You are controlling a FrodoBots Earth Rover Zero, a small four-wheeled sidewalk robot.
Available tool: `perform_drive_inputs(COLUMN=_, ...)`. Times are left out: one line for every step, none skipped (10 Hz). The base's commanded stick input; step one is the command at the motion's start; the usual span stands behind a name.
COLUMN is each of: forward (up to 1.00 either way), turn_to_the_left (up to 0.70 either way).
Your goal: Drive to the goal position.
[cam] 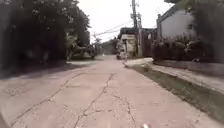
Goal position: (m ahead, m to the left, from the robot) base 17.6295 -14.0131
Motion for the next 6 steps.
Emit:
perform_drive_inputs(forward=1.00, turn_to_the_left=0.02)
perform_drive_inputs(forward=1.00, turn_to_the_left=0.02)
perform_drive_inputs(forward=1.00, turn_to_the_left=0.02)
perform_drive_inputs(forward=1.00, turn_to_the_left=0.02)
perform_drive_inputs(forward=1.00, turn_to_the_left=0.02)
perform_drive_inputs(forward=1.00, turn_to_the_left=0.02)
